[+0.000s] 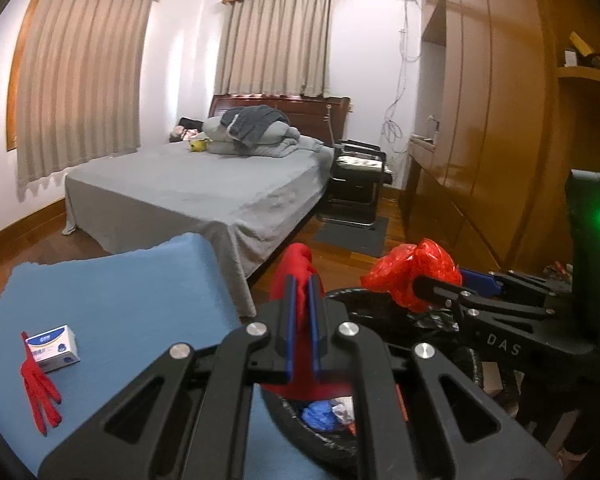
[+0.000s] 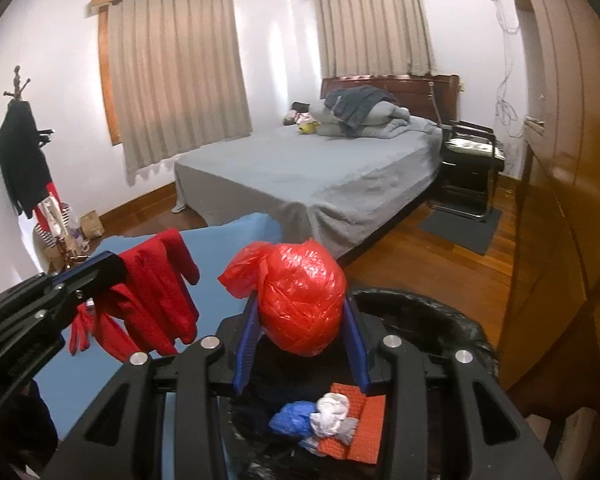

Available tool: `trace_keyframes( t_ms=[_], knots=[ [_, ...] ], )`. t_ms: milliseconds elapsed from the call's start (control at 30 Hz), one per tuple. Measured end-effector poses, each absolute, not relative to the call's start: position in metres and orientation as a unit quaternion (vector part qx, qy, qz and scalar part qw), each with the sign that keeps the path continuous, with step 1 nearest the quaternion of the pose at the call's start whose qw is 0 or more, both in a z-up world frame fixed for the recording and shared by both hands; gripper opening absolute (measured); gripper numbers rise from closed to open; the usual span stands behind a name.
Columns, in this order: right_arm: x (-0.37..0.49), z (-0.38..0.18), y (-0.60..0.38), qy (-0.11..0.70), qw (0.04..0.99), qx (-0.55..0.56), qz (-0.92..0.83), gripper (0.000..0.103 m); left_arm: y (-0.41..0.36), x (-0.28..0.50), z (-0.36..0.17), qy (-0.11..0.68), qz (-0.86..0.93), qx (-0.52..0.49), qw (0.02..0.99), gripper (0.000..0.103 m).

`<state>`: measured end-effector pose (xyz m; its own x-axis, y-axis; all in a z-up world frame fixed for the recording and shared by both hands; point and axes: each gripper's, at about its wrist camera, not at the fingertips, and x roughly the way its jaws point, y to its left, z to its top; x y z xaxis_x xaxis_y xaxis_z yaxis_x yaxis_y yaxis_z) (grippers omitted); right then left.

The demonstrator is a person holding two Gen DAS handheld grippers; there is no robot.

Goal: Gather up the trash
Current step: 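Lower both tools into the bin and release the red glove and bag ball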

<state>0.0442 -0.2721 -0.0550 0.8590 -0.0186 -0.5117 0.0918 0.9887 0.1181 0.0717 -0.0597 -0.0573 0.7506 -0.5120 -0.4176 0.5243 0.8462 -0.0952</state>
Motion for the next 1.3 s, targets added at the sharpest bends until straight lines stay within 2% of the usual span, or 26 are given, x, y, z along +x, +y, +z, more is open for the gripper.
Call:
trace_keyframes(
  t_ms=[933,1300],
  knots=[
    [0.016,-0.105,-0.366,0.309,0.934,0.11,-0.141,0.039,-0.172,0.079,-0.108,0.259,-0.391,0.045,0.882,0.005],
    [0.024,-0.127,-0.368,0.333,0.926,0.113,-0.141,0.039,-0.177,0.095,-0.133,0.294,-0.39,0.04,0.872,0.005]
  ],
)
